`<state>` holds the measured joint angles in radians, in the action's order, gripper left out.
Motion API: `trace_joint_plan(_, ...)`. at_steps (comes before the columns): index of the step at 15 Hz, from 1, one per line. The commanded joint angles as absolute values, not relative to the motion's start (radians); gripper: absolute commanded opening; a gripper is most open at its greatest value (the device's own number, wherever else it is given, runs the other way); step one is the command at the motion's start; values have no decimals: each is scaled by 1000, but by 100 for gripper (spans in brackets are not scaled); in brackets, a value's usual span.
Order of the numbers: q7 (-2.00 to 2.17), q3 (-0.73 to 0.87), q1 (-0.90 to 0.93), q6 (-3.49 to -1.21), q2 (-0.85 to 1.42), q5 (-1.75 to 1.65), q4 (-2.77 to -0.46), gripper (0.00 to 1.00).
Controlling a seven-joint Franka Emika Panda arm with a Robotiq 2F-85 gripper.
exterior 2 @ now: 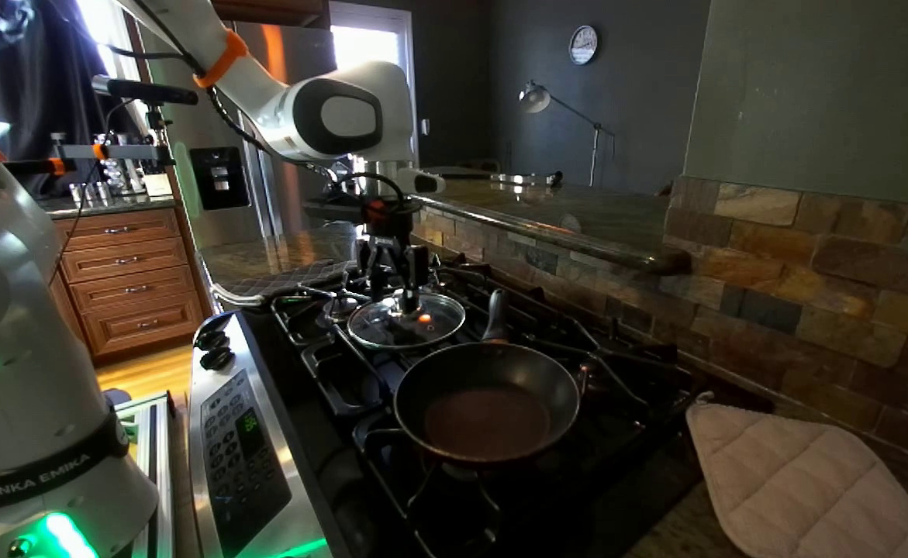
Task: Move the pan downwards and put the lid on it
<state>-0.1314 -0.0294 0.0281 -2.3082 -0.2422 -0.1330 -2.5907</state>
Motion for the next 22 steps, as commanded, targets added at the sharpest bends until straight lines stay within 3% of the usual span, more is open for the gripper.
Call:
trace_joint_plan(1,-121,-34,31,-2318,-238,-148,-2588,100)
trace_joint_plan(11,-116,-38,32,-2378,-224,-151,-2585,98)
trace_joint_plan(12,-118,-38,33,-2378,-220,-150,-2583,90)
trace_joint_plan(13,-121,-38,33,-2379,-217,-148,-2582,73)
trace_joint_plan(15,-118,-39,33,-2382,-211,-151,-2582,62)
trace_joint_plan(20,-117,-40,31,-2384,-205,-156,-2582,23)
trace_joint_plan(22,-118,-40,31,-2385,-206,-157,-2581,14)
